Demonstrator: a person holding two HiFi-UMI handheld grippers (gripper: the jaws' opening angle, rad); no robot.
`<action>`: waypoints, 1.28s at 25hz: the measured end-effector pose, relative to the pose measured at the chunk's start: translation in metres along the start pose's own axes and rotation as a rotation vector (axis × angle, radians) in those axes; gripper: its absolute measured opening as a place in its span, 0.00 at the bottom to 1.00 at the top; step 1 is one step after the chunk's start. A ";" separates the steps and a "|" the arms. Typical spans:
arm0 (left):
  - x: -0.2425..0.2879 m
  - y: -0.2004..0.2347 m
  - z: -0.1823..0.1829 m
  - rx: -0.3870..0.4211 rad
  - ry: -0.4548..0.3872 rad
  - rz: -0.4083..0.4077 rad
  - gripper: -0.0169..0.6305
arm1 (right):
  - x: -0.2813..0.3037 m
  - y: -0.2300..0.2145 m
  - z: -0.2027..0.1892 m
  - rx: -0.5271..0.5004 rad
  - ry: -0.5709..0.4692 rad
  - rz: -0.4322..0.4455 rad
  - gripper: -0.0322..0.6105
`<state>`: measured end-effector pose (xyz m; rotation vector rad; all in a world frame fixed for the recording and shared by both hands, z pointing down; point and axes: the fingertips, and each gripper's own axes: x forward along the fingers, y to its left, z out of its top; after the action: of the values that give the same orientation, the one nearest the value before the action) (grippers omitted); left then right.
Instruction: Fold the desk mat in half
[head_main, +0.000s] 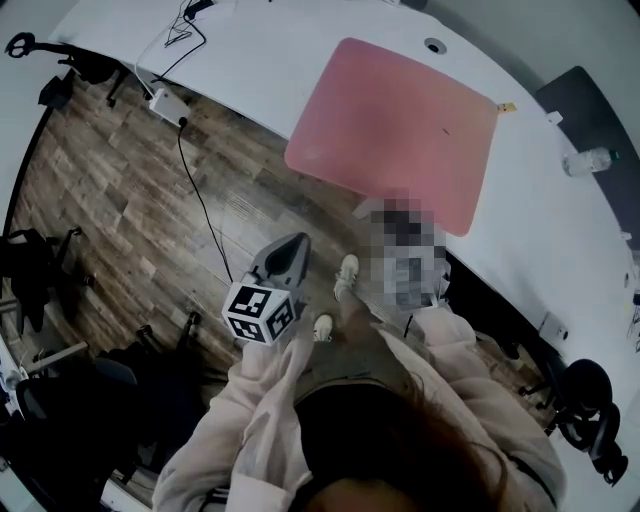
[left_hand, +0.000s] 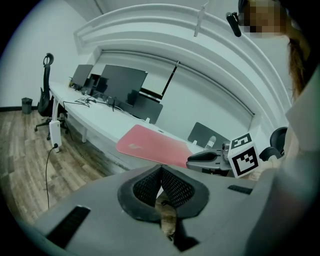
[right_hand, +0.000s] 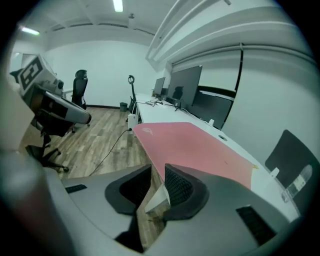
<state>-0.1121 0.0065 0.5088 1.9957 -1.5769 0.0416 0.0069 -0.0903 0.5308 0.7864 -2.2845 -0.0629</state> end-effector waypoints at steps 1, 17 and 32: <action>0.002 0.002 -0.001 -0.007 0.001 0.006 0.07 | 0.006 0.001 0.000 -0.029 0.008 0.006 0.21; -0.001 0.044 -0.018 -0.076 0.024 0.093 0.07 | 0.075 0.004 -0.006 -0.364 0.081 -0.029 0.31; 0.025 0.031 -0.006 -0.055 0.027 0.050 0.07 | 0.064 -0.001 0.017 -0.274 0.054 0.121 0.12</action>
<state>-0.1301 -0.0163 0.5363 1.9062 -1.5943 0.0438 -0.0393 -0.1296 0.5569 0.5011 -2.2068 -0.2889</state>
